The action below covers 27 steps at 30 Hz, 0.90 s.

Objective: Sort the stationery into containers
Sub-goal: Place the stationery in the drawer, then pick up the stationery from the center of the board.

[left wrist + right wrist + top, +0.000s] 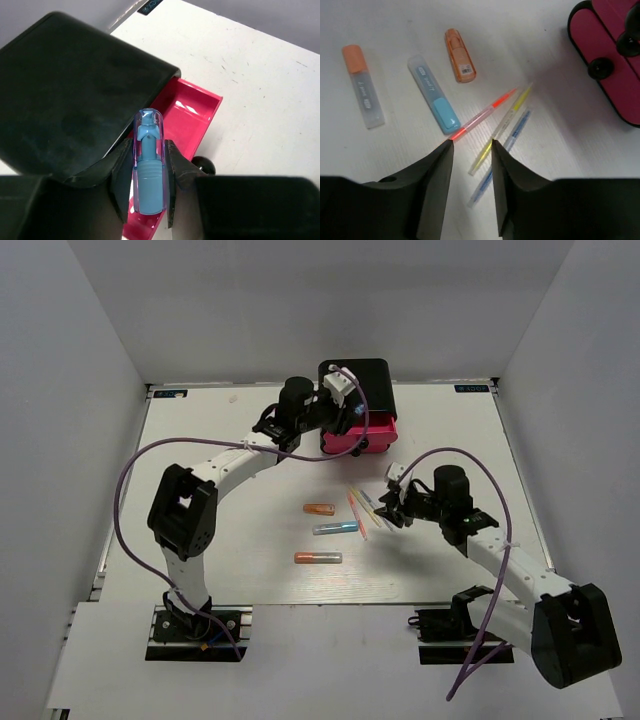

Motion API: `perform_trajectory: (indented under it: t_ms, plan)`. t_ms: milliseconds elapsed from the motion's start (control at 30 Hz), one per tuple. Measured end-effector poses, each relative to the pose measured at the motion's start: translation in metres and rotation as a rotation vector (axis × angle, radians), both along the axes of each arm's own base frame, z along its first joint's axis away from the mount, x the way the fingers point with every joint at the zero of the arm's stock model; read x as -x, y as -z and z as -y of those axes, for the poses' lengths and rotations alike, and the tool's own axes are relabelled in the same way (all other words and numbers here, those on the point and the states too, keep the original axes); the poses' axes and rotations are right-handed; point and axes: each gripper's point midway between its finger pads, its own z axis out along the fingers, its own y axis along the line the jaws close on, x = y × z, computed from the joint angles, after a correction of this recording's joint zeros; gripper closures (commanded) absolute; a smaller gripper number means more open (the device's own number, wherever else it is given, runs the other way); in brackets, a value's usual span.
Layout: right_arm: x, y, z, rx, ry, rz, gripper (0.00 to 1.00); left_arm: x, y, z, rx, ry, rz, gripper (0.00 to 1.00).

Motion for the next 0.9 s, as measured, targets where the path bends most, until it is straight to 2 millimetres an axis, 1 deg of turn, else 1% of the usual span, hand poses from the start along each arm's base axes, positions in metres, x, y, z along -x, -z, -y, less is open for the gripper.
perform_trajectory:
  t_ms: [33, 133, 300, 367, 433, 533, 567, 633, 667, 700, 733, 767, 800, 867, 900]
  plan:
    - [-0.002, 0.001, 0.0, 0.002, 0.01, 0.0, 0.54, 0.0, -0.001, 0.002, 0.001, 0.002, 0.009, 0.38]
    - [-0.013, 0.005, 0.001, 0.013, 0.033, 0.02, 0.54, 0.001, -0.004, 0.004, 0.014, -0.003, 0.014, 0.28]
    - [-0.031, 0.022, 0.002, 0.059, 0.056, 0.012, 0.54, -0.001, -0.009, 0.003, 0.029, -0.024, 0.024, 0.26]
    - [-0.041, 0.022, 0.0, 0.069, 0.059, 0.018, 0.55, -0.001, -0.018, 0.002, 0.043, -0.035, 0.035, 0.26]
    - [-0.053, 0.016, -0.004, 0.069, 0.059, 0.039, 0.55, 0.0, -0.031, 0.0, 0.063, -0.05, 0.049, 0.26]
    - [-0.064, 0.005, -0.011, 0.059, 0.038, 0.072, 0.55, 0.011, -0.056, -0.013, 0.106, -0.088, 0.064, 0.51]
    - [-0.065, 0.002, -0.013, 0.056, 0.017, 0.087, 0.55, 0.017, -0.062, -0.019, 0.12, -0.101, 0.062, 0.68]
    - [-0.059, -0.001, -0.019, 0.048, -0.05, 0.106, 0.55, 0.035, -0.071, -0.035, 0.146, -0.133, 0.049, 0.85]
    - [-0.055, -0.001, -0.023, 0.049, -0.097, 0.115, 0.55, 0.045, -0.074, -0.046, 0.158, -0.15, 0.05, 0.96]
    - [-0.049, 0.0, -0.026, 0.049, -0.147, 0.121, 0.55, 0.056, -0.074, -0.057, 0.172, -0.174, 0.037, 0.98]
    - [-0.045, 0.002, -0.03, 0.052, -0.189, 0.125, 0.55, 0.065, -0.073, -0.066, 0.185, -0.193, 0.023, 0.98]
    - [-0.04, 0.004, -0.034, 0.057, -0.236, 0.129, 0.53, 0.074, -0.068, -0.078, 0.197, -0.223, 0.005, 0.95]
    - [-0.037, 0.007, -0.038, 0.063, -0.277, 0.126, 0.52, 0.086, -0.059, -0.088, 0.207, -0.246, -0.023, 0.87]
    - [-0.034, 0.016, -0.047, 0.078, -0.342, 0.113, 0.49, 0.105, -0.035, -0.108, 0.208, -0.301, -0.084, 0.61]
    - [-0.035, 0.021, -0.052, 0.088, -0.369, 0.104, 0.47, 0.113, -0.022, -0.116, 0.211, -0.33, -0.12, 0.44]
